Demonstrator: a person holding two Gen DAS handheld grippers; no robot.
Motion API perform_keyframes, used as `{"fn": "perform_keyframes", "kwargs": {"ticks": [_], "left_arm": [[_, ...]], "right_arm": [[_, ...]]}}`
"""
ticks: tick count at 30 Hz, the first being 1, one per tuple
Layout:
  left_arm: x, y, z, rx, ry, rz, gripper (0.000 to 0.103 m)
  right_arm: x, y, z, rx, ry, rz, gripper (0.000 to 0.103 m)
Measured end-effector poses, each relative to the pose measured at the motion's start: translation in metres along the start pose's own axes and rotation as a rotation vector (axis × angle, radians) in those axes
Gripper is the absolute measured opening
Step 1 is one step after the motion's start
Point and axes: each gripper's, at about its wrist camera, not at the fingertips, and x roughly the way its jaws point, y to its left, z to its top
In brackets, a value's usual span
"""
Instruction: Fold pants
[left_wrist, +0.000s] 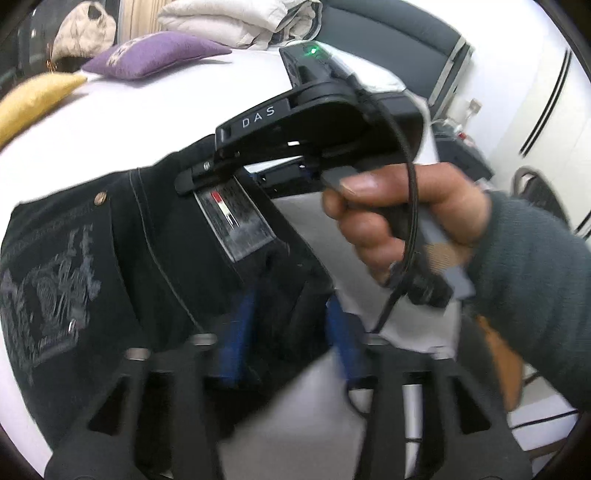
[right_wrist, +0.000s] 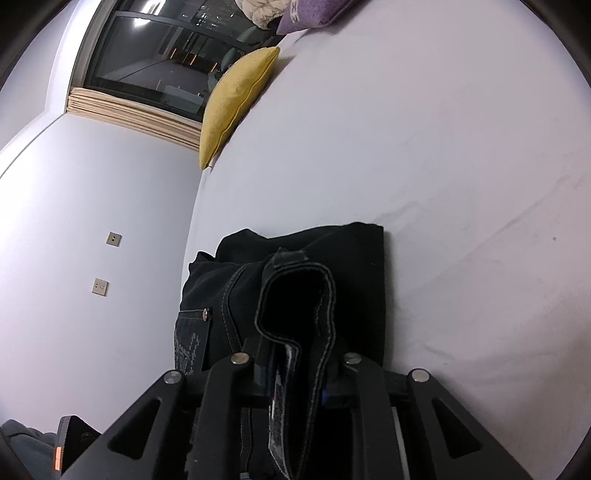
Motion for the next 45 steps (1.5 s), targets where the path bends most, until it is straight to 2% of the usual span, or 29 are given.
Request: {"fn": "perform_keyframes", "kwargs": {"ticks": [2,5,7,8,12,13,15,17,18,19,20,21,22,24,26,27,28,30,32,35,37,41,42,44,45], "left_arm": [[-0.023,0.001,-0.003,-0.003,-0.031,-0.023,0.059],[-0.054,0.017,-0.002,-0.037,-0.074,-0.015,0.059],[-0.071,0.038,-0.001,-0.072,-0.110,0.021,0.059],[-0.077,0.054,0.000,-0.100,-0.121,0.050,0.059],[-0.093,0.102,-0.002,-0.175,-0.158,0.115,0.059],[-0.093,0.108,-0.003,-0.169,-0.160,0.130,0.059],[-0.082,0.119,-0.005,-0.163,-0.130,0.151,0.059],[-0.067,0.132,-0.006,-0.177,-0.091,0.149,0.059],[-0.059,0.133,-0.010,-0.178,-0.069,0.162,0.059],[-0.053,0.133,-0.012,-0.171,-0.059,0.171,0.059],[-0.050,0.131,-0.014,-0.166,-0.061,0.173,0.059],[-0.049,0.129,-0.015,-0.162,-0.067,0.168,0.059],[-0.049,0.126,-0.016,-0.158,-0.069,0.151,0.059],[-0.046,0.120,-0.013,-0.148,-0.059,0.094,0.059],[-0.054,0.117,-0.014,-0.152,-0.082,0.084,0.059],[-0.064,0.120,-0.013,-0.166,-0.122,0.080,0.059],[-0.072,0.123,-0.011,-0.175,-0.150,0.077,0.059],[-0.081,0.134,-0.005,-0.184,-0.185,0.102,0.059],[-0.078,0.144,-0.002,-0.195,-0.172,0.114,0.059],[-0.062,0.154,-0.001,-0.207,-0.138,0.133,0.059],[-0.046,0.149,-0.004,-0.209,-0.102,0.151,0.059],[-0.034,0.141,-0.013,-0.153,-0.096,0.203,0.059],[-0.029,0.138,-0.015,-0.135,-0.082,0.212,0.059],[-0.025,0.132,-0.017,-0.117,-0.080,0.212,0.060],[-0.028,0.129,-0.016,-0.114,-0.079,0.200,0.060]], "right_arm": [[-0.007,0.004,0.002,0.005,-0.019,-0.015,0.043],[-0.030,0.012,0.005,0.009,-0.101,-0.077,0.060],[-0.050,0.020,0.003,0.010,-0.156,-0.126,0.062],[-0.058,0.024,0.001,0.009,-0.171,-0.123,0.062],[-0.082,0.054,-0.031,-0.046,-0.216,0.038,0.062],[-0.079,0.062,-0.045,-0.066,-0.195,0.084,0.062],[-0.066,0.068,-0.068,-0.082,-0.146,0.100,0.062],[-0.045,0.064,-0.089,-0.076,-0.076,0.067,0.062],[-0.031,0.051,-0.102,-0.045,-0.034,0.001,0.062],[-0.027,0.043,-0.108,-0.027,-0.023,-0.023,0.050],[-0.026,0.031,-0.114,-0.001,-0.034,-0.034,0.028],[-0.032,0.017,-0.118,0.037,-0.066,-0.028,0.016],[-0.039,0.005,-0.120,0.090,-0.082,-0.028,0.000],[-0.050,-0.002,-0.121,0.103,-0.103,-0.063,0.000],[-0.062,0.001,-0.118,0.093,-0.105,-0.117,0.003],[-0.066,0.005,-0.116,0.084,-0.112,-0.144,0.007],[-0.075,0.007,-0.113,0.072,-0.132,-0.169,0.020],[-0.091,0.022,-0.102,0.047,-0.188,-0.113,0.025],[-0.096,0.041,-0.087,0.002,-0.223,-0.056,0.032],[-0.073,0.061,-0.063,-0.048,-0.199,0.017,0.040],[-0.049,0.060,-0.063,-0.037,-0.129,0.006,0.040],[-0.016,0.037,-0.099,0.011,0.002,-0.048,0.039],[-0.015,0.024,-0.109,0.037,-0.009,-0.023,0.035],[-0.031,0.010,-0.121,0.073,-0.056,0.021,0.017],[-0.040,0.003,-0.123,0.097,-0.070,0.030,0.016]]}}
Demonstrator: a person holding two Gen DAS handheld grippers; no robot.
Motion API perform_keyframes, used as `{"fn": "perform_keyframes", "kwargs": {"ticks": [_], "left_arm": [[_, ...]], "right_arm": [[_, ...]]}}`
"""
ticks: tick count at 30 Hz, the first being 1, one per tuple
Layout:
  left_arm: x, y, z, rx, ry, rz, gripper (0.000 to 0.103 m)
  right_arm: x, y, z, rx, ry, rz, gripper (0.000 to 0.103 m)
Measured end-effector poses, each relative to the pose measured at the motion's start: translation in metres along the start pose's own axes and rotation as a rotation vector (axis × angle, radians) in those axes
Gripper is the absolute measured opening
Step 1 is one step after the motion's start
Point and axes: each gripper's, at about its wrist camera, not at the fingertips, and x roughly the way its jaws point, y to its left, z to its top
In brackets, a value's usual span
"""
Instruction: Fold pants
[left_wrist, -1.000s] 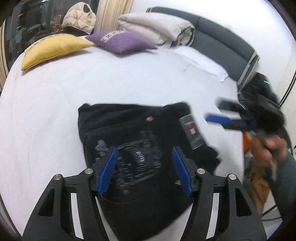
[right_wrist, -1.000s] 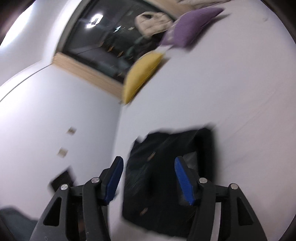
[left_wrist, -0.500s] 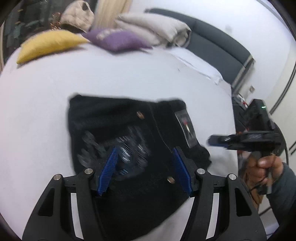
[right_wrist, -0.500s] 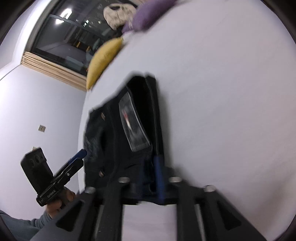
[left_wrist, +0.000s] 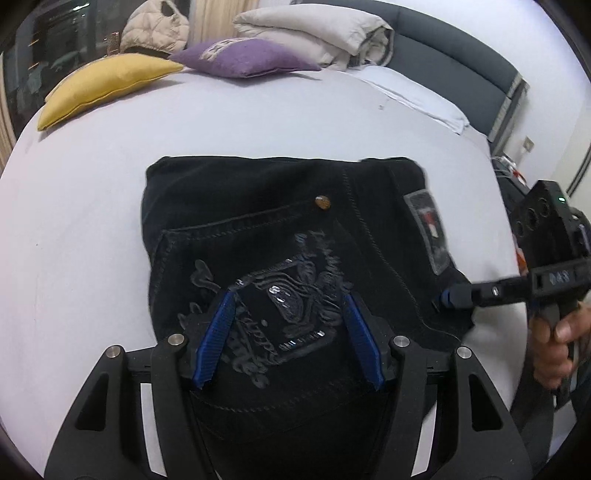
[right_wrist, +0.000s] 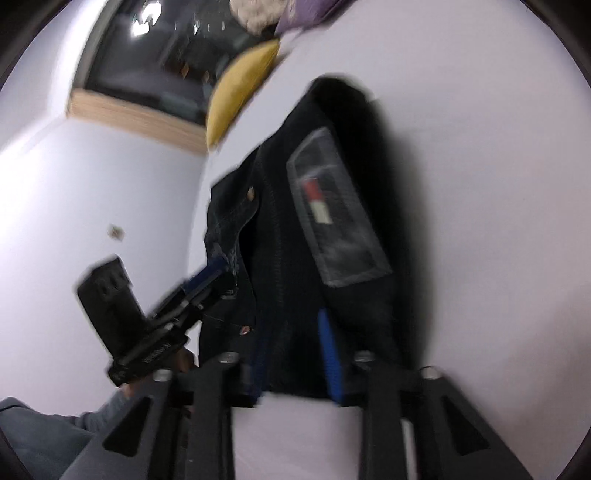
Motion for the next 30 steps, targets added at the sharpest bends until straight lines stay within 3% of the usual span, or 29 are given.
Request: {"fn": "perform_keyframes", "kwargs": {"ticks": [3,5,7,10,12,15,16,17,19,21,25,27,28,29,30], "left_arm": [[-0.019,0.001,0.011,-0.027,-0.050,-0.046,0.060],[-0.027,0.004,0.026,-0.019,-0.091,-0.031,0.060],[-0.023,0.008,0.042,-0.022,-0.093,-0.030,0.060],[-0.004,0.017,0.065,-0.012,-0.071,0.016,0.060],[0.016,0.027,0.073,-0.044,-0.031,0.022,0.060],[0.049,0.038,0.072,-0.068,0.040,0.028,0.060],[0.052,0.040,0.071,-0.068,0.042,0.030,0.059],[0.054,0.039,0.071,-0.064,0.040,0.033,0.060],[0.050,0.035,0.073,-0.047,0.034,0.041,0.060],[0.035,0.032,0.073,-0.051,0.006,0.043,0.060],[0.007,0.028,0.061,-0.095,-0.033,0.042,0.060],[0.016,0.026,0.050,-0.092,-0.009,0.056,0.060],[0.022,0.024,0.045,-0.068,-0.006,0.080,0.060],[0.029,0.021,0.041,-0.044,0.007,0.096,0.060],[0.031,0.017,0.039,-0.023,0.011,0.115,0.060]], "right_arm": [[-0.022,0.007,0.009,-0.042,-0.029,-0.076,0.023],[-0.028,0.019,0.023,-0.061,-0.062,-0.044,0.042],[-0.021,0.038,0.052,-0.108,-0.086,-0.008,0.051],[0.004,0.059,0.080,-0.157,-0.066,0.041,0.053],[0.031,0.059,0.102,-0.161,-0.045,0.026,0.057],[0.063,0.027,0.121,-0.067,-0.028,-0.025,0.051],[0.064,0.015,0.123,-0.033,-0.043,-0.015,0.036],[0.065,0.016,0.124,-0.014,-0.052,-0.009,0.028],[0.050,0.019,0.121,-0.014,-0.067,-0.004,0.029],[0.031,0.031,0.112,-0.052,-0.086,-0.001,0.040],[-0.001,0.051,0.073,-0.120,-0.116,0.116,0.064],[0.009,0.045,0.050,-0.125,-0.073,0.077,0.070],[0.017,0.036,0.043,-0.106,-0.055,0.038,0.069],[0.021,0.021,0.036,-0.071,-0.040,0.027,0.055],[0.019,0.012,0.032,-0.034,-0.053,0.033,0.048]]}}
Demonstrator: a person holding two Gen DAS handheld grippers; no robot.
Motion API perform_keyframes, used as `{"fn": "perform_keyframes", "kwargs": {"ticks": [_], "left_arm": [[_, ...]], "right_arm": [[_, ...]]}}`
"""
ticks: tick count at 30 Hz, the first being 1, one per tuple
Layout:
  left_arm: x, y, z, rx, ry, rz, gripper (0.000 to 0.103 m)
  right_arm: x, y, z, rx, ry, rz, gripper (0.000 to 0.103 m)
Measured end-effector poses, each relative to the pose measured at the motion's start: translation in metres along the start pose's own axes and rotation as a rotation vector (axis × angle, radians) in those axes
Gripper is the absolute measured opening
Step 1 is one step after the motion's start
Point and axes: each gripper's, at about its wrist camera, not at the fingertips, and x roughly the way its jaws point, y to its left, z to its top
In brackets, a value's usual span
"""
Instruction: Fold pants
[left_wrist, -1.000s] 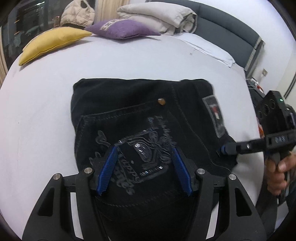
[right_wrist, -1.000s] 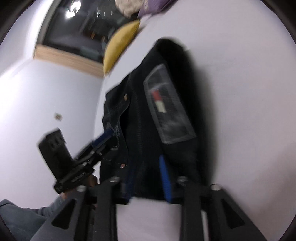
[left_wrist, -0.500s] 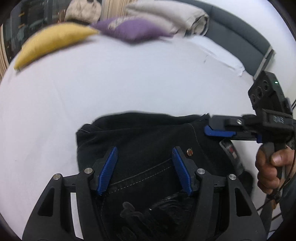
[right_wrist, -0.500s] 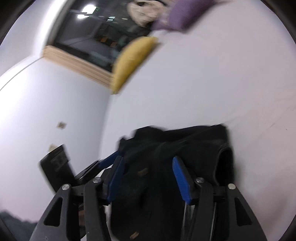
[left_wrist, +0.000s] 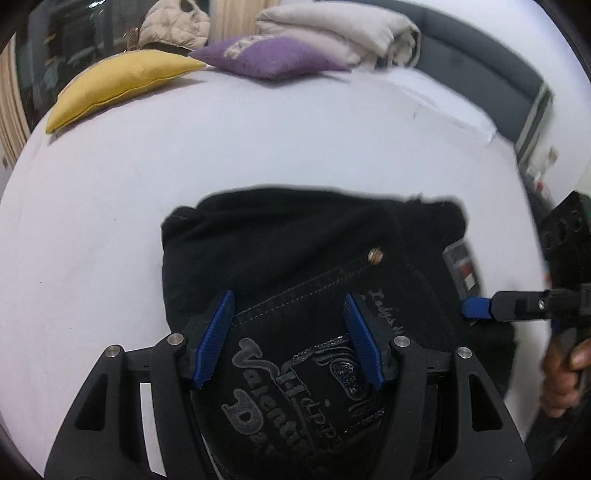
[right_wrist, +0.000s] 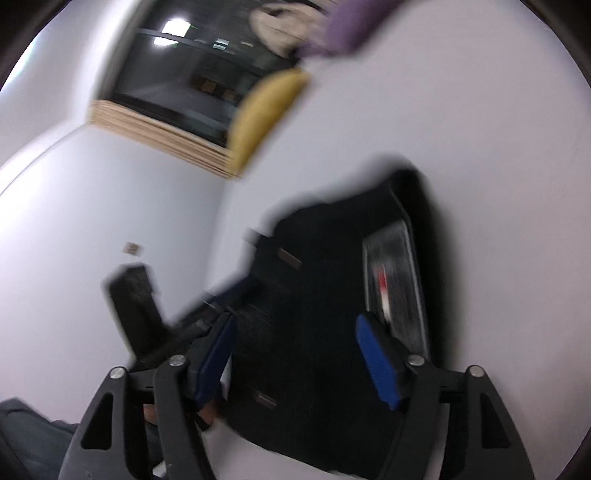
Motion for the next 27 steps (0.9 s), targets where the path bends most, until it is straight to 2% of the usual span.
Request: {"fn": "perform_keyframes", "kwargs": {"ticks": [1,3,4,7,9,13,18,23,27], "left_arm": [[-0.004,-0.002,0.001,0.007,-0.004,0.003,0.060],[-0.012,0.000,0.003,-0.023,-0.003,-0.020,0.060],[-0.018,0.003,0.003,-0.041,-0.005,-0.022,0.060],[-0.037,0.008,0.005,-0.063,-0.014,0.011,0.061],[-0.050,0.011,0.004,-0.064,-0.009,0.039,0.066],[-0.069,0.023,-0.008,-0.074,0.025,0.099,0.067],[-0.072,0.043,-0.022,-0.107,0.076,0.135,0.067],[-0.061,0.049,-0.030,-0.131,0.121,0.104,0.071],[-0.051,0.048,-0.033,-0.148,0.141,0.063,0.074]], "right_arm": [[-0.008,-0.002,-0.002,0.035,-0.015,0.007,0.045],[-0.027,0.008,-0.005,0.033,-0.062,-0.004,0.058],[-0.040,0.017,-0.006,0.007,-0.106,-0.016,0.069],[-0.065,0.027,-0.001,-0.024,-0.166,-0.023,0.075],[-0.076,0.023,0.004,-0.019,-0.185,-0.077,0.081],[-0.073,0.007,0.004,0.033,-0.151,-0.128,0.081],[-0.044,0.001,0.004,-0.005,-0.080,-0.156,0.081],[-0.016,-0.007,0.007,-0.007,-0.005,-0.199,0.081],[-0.006,-0.002,0.009,-0.049,0.015,-0.206,0.081]]}}
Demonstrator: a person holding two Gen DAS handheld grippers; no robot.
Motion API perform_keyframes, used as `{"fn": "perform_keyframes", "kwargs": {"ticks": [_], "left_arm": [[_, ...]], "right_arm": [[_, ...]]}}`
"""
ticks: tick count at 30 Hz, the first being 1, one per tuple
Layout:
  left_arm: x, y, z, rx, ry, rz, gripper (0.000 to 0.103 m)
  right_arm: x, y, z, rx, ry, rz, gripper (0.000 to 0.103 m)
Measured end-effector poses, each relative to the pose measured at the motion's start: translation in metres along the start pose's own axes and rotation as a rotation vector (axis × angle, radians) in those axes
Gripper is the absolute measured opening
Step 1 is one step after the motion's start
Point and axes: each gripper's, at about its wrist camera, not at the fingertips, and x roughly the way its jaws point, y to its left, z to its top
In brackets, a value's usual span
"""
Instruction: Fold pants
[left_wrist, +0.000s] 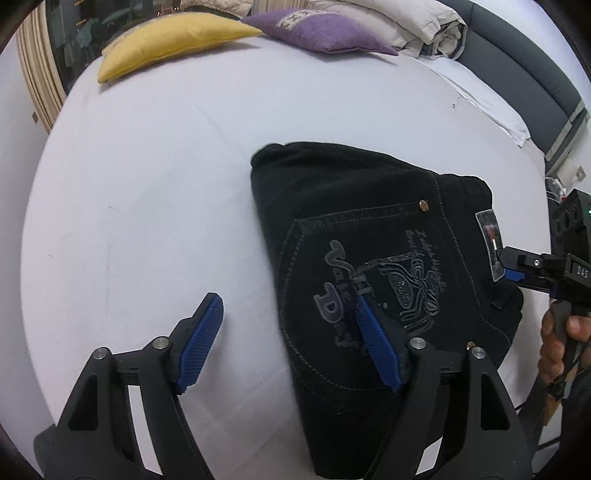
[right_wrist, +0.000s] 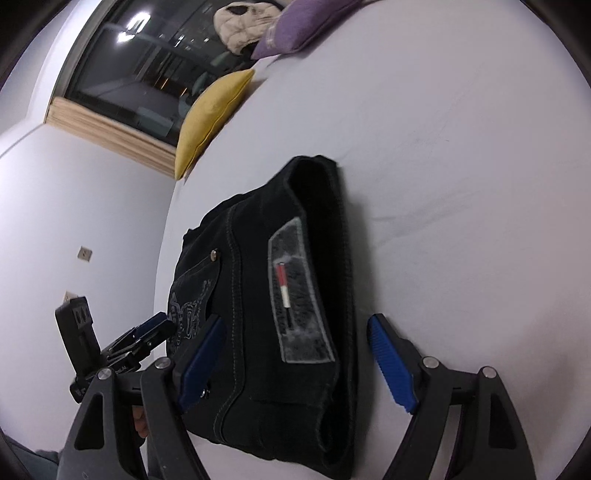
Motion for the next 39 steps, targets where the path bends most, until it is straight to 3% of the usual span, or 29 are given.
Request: {"fn": "perform_keyframes", "kwargs": {"ticks": [3,6,7,9,13,16,21,24,32,36,39], "left_arm": [[0.008,-0.001,0.001,-0.005,0.018,-0.021,0.074],[0.012,-0.002,0.001,-0.006,0.018,-0.030,0.073],[0.015,-0.003,0.001,-0.003,0.023,-0.041,0.068],[0.020,-0.006,0.002,-0.002,0.043,-0.088,0.049],[0.020,-0.014,0.004,0.031,0.036,-0.078,0.032],[0.014,-0.013,0.005,0.033,0.026,-0.098,0.025],[-0.002,-0.005,0.007,0.011,0.004,-0.138,0.021],[-0.023,0.004,0.011,-0.006,-0.028,-0.161,0.021],[-0.086,0.045,0.029,-0.003,-0.137,-0.080,0.021],[-0.066,0.071,0.034,-0.015,-0.116,-0.041,0.021],[-0.023,0.092,0.028,-0.029,-0.036,-0.021,0.023]], "right_arm": [[0.003,0.005,-0.001,-0.037,0.005,-0.008,0.081],[0.007,0.010,-0.003,-0.087,0.012,-0.059,0.069],[0.006,0.010,-0.004,-0.093,0.015,-0.074,0.061],[0.005,0.009,-0.004,-0.092,0.018,-0.119,0.047],[0.001,0.017,-0.007,-0.111,0.007,-0.158,0.035],[-0.001,0.041,-0.010,-0.182,-0.013,-0.235,0.024],[-0.010,0.081,-0.016,-0.275,-0.048,-0.279,0.020],[-0.019,0.105,-0.018,-0.316,-0.075,-0.263,0.020],[-0.018,0.151,-0.003,-0.332,-0.123,-0.142,0.019],[0.007,0.145,0.010,-0.291,-0.111,-0.125,0.019],[0.041,0.125,0.012,-0.247,-0.038,-0.168,0.019]]}}
